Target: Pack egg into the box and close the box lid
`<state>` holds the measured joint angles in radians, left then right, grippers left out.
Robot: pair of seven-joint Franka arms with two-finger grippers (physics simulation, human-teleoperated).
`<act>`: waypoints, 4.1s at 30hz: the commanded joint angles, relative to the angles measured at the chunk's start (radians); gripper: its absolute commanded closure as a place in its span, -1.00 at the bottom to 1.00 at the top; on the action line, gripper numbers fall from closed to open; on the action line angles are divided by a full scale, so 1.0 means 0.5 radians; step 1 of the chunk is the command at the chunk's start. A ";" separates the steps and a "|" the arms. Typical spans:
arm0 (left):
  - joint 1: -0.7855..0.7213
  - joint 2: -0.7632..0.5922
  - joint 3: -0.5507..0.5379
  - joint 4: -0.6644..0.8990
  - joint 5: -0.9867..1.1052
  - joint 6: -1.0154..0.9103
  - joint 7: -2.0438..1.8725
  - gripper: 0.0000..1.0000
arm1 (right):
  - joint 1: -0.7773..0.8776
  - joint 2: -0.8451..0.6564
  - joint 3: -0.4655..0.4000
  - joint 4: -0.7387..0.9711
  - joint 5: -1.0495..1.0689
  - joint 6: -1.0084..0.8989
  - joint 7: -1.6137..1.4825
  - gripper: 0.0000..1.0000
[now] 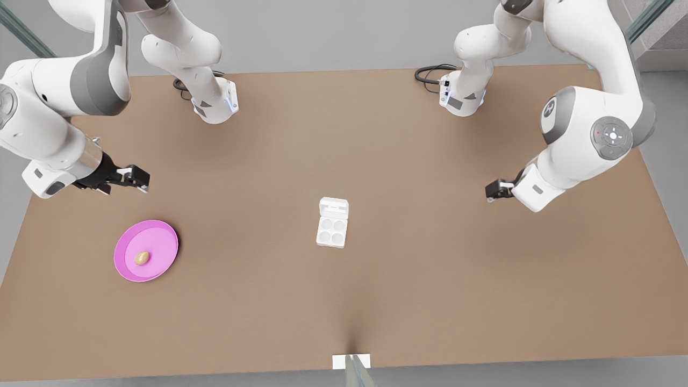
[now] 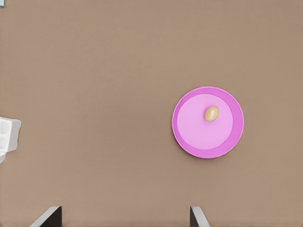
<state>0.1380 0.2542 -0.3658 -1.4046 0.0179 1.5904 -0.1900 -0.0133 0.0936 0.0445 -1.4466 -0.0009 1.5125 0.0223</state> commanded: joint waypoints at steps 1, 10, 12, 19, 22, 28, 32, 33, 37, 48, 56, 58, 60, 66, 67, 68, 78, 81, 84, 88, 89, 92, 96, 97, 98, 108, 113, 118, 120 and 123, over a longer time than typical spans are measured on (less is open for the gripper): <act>-0.009 -0.002 -0.011 0.002 0.007 0.041 -0.439 -1.00 | -0.013 0.003 0.000 0.000 0.005 -0.012 0.075 -1.00; 0.000 0.108 -0.005 0.005 -0.008 0.065 -0.418 -1.00 | -0.130 0.785 0.006 0.019 -0.017 0.322 0.100 -1.00; 0.006 0.114 -0.002 0.005 0.004 0.068 -0.415 -1.00 | -0.210 0.908 0.006 0.022 -0.247 0.604 0.044 -1.00; -0.077 0.145 -0.008 -0.013 0.188 0.090 -0.218 -0.99 | -1.075 1.068 0.696 -0.067 -0.633 0.991 -0.716 -1.00; -0.025 0.167 -0.002 0.005 0.084 0.077 -0.200 -0.99 | -1.084 0.926 0.785 -0.460 -0.627 1.114 -0.434 -1.00; -0.009 0.167 -0.005 -0.001 -0.079 0.065 -0.126 -1.00 | -1.139 0.705 0.782 -0.807 -0.771 1.601 -0.336 -1.00; 0.018 0.148 0.017 0.008 -0.073 0.062 -0.126 -1.00 | -1.204 0.911 0.758 -0.743 -0.762 1.690 -0.299 -1.00; 0.043 0.157 0.020 0.008 -0.030 0.068 -0.126 -1.00 | -1.225 0.960 0.758 -0.647 -0.771 1.614 -0.308 -1.00; 0.064 0.170 0.020 0.011 -0.002 0.071 -0.135 -1.00 | -1.201 1.064 0.758 -0.577 -0.805 1.651 -0.299 -1.00; 0.083 0.164 0.008 0.091 0.087 0.056 -0.126 -1.00 | -1.259 1.196 0.755 -0.604 -0.793 1.672 -0.216 -1.00; -0.141 0.145 -0.112 0.091 0.222 -0.156 -0.129 -1.00 | -1.274 1.245 0.755 -0.617 -0.808 1.718 -0.219 -1.00; -0.218 0.157 -0.121 0.079 0.219 -0.162 -0.135 -1.00 | -1.268 1.282 0.755 -0.592 -0.811 1.727 -0.219 -1.00; -0.233 0.164 -0.121 0.085 0.222 -0.104 -0.138 -1.00 | -1.274 1.295 0.752 -0.592 -0.811 1.746 -0.219 -1.00; -0.252 0.151 -0.124 0.060 0.222 -0.159 -0.132 -1.00 | -1.287 1.313 0.748 -0.595 -0.845 1.758 -0.219 -1.00; -0.248 0.151 -0.124 0.070 0.225 -0.156 -0.117 -1.00 | -1.302 1.328 0.739 -0.595 -0.857 1.779 -0.219 -1.00; -0.245 0.154 -0.124 0.070 0.228 -0.140 -0.108 -1.00 | -1.302 1.331 0.739 -0.595 -0.860 1.779 -0.222 -1.00; -0.236 0.157 -0.124 0.070 0.225 -0.144 -0.111 -1.00 | -1.333 1.291 0.739 -0.653 -0.870 1.770 -0.219 -0.51; -0.233 0.161 -0.124 0.070 0.225 -0.140 -0.111 -1.00 | -1.326 1.298 0.739 -0.666 -0.863 1.779 -0.216 -0.51; -0.233 0.157 -0.124 0.076 0.228 -0.140 -0.111 -1.00 | -1.336 1.307 0.739 -0.681 -0.863 1.807 -0.219 -0.40; -0.239 0.145 -0.124 0.073 0.240 -0.153 -0.105 -1.00 | -1.339 1.288 0.742 -0.678 -0.866 1.786 -0.219 -0.36; -0.239 0.151 -0.124 0.067 0.237 -0.150 -0.105 -1.00 | -1.339 1.291 0.742 -0.675 -0.866 1.789 -0.219 -0.39; -0.230 0.148 -0.121 0.079 0.240 -0.153 -0.105 -1.00 | -1.326 1.298 0.739 -0.663 -0.863 1.795 -0.219 -0.46; -0.239 0.136 -0.121 0.085 0.240 -0.153 -0.108 -1.00 | -1.320 1.295 0.742 -0.653 -0.860 1.789 -0.219 -0.46; -0.236 0.139 -0.121 0.085 0.240 -0.150 -0.108 -1.00 | -1.320 1.295 0.742 -0.653 -0.860 1.786 -0.219 -0.46; -0.224 0.130 -0.124 0.085 0.240 -0.162 -0.108 -1.00 | -1.323 1.295 0.742 -0.650 -0.860 1.786 -0.219 -0.46; -0.230 0.130 -0.124 0.085 0.243 -0.162 -0.105 -1.00 | -1.323 1.307 0.739 -0.623 -0.860 1.782 -0.219 -0.37; -0.236 0.114 -0.121 0.082 0.240 -0.159 -0.105 -1.00 | -1.323 1.301 0.742 -0.632 -0.860 1.782 -0.219 -0.12; -0.230 0.111 -0.124 0.079 0.240 -0.162 -0.102 -1.00 | -1.302 1.206 0.745 -0.635 -0.854 1.660 -0.213 -0.12; -0.227 0.108 -0.124 0.082 0.240 -0.165 -0.102 -1.00 | -1.308 1.153 0.761 -0.638 -0.854 1.595 -0.213 -0.10; -0.202 0.111 -0.115 0.085 0.243 -0.159 -0.102 -1.00 | -1.228 1.077 0.767 -0.635 -0.836 1.463 -0.137 -0.10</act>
<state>0.0334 0.3111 -0.4234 -1.3629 0.1380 1.5108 -0.2424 -0.6344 0.6381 0.4268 -1.7651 -0.4186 2.3230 -0.0864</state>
